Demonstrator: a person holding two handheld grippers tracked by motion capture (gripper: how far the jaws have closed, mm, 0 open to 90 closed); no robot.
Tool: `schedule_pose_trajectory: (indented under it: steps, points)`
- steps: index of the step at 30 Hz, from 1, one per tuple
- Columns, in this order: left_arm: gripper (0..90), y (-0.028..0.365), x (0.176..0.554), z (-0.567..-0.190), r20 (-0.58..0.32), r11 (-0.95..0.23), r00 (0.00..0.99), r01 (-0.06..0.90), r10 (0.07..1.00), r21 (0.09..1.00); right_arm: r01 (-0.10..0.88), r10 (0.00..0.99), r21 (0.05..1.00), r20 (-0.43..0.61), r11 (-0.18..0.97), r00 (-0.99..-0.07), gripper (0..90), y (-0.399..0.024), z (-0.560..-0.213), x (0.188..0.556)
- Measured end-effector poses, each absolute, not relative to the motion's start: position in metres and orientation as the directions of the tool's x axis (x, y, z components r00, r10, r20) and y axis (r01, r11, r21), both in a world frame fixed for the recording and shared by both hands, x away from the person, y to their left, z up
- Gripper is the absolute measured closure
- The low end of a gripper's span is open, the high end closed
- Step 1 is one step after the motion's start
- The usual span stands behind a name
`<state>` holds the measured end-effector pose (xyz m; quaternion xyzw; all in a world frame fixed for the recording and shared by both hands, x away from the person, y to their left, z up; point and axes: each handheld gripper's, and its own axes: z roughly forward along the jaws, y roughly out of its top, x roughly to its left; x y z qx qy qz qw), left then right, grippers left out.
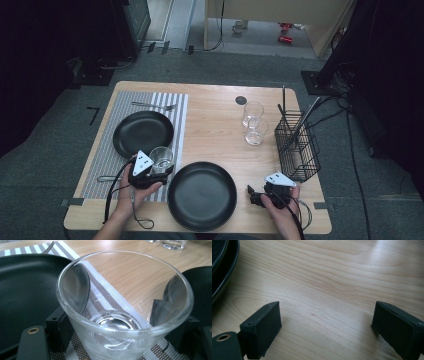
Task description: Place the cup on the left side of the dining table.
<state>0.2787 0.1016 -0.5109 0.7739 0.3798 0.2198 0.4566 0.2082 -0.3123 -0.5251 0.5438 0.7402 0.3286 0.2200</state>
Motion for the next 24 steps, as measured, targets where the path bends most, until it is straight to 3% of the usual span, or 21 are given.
schedule_pose_trajectory:
  steps: [10, 16, 18, 24]
  points:
    - [20.7, 0.103, 0.279, -0.512, -0.011, -0.299, 0.616, 0.398, 0.787, 0.867, 0.661, 0.949, 0.724, 0.029, 0.196, -0.313, 7.9, -0.319, -0.525, 0.208]
    - [2.7, 0.107, 0.278, -0.506, -0.049, -0.292, 0.622, 0.434, 0.781, 0.852, 0.661, 0.949, 0.724, 0.028, 0.197, -0.313, 7.9, -0.319, -0.525, 0.208]
    - [2.7, 0.112, 0.277, -0.502, -0.095, -0.254, 0.612, 0.458, 0.785, 0.852, 0.661, 0.949, 0.724, 0.028, 0.197, -0.313, 7.8, -0.319, -0.525, 0.208]
    - [2.7, 0.122, 0.269, -0.499, -0.098, -0.256, 0.605, 0.471, 0.790, 0.844, 0.661, 0.949, 0.724, 0.028, 0.197, -0.313, 7.8, -0.319, -0.525, 0.208]
